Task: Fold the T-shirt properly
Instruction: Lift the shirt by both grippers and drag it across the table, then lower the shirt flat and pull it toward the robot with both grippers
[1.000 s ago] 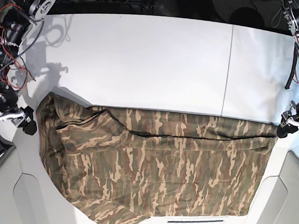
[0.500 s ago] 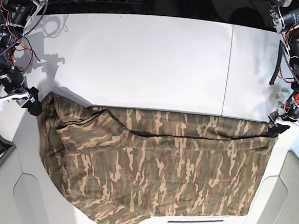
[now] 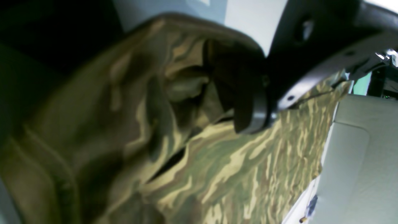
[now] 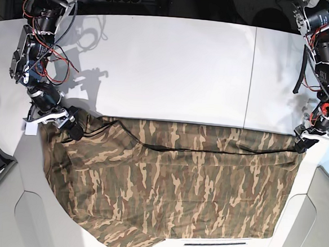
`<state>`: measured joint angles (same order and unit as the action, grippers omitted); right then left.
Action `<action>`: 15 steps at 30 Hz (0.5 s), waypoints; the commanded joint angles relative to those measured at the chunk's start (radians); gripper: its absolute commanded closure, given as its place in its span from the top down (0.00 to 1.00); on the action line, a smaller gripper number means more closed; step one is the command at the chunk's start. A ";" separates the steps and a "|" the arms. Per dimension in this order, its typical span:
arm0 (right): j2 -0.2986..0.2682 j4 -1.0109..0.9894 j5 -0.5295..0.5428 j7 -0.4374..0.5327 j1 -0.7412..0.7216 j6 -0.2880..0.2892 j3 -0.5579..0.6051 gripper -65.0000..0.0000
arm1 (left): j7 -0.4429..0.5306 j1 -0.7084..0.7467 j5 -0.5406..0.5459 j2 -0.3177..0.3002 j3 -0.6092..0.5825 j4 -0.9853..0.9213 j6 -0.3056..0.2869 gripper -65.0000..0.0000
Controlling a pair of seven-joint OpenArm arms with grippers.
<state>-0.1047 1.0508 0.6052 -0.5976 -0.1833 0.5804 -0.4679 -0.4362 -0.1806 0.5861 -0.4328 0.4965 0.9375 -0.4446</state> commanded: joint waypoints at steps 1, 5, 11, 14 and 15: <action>0.005 0.003 -0.014 -0.023 -0.007 -0.009 0.002 0.57 | -0.008 -0.013 -0.005 -0.010 0.001 0.011 0.008 0.64; 0.006 0.003 -0.015 -0.024 -0.007 -0.009 0.002 0.33 | -0.004 -0.013 -0.003 -0.008 0.001 0.011 0.008 0.54; 0.005 0.003 -0.014 -0.024 -0.010 -0.008 0.002 0.00 | 0.018 -0.017 -0.003 -0.007 0.001 0.011 0.007 0.08; 0.005 0.003 -0.014 -0.024 -0.010 -0.004 0.002 0.00 | 0.018 -0.025 -0.003 -0.008 0.001 0.011 -0.026 0.00; 0.005 0.004 -0.014 -0.024 -0.010 0.004 0.002 0.00 | 0.018 -0.031 -0.003 -0.009 0.001 0.011 -0.052 0.00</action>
<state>-0.0978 1.0519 0.5797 -0.6022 -0.1864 0.5854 -0.4679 -0.4297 -0.1867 0.5728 -0.4213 0.4969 0.9367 -0.4789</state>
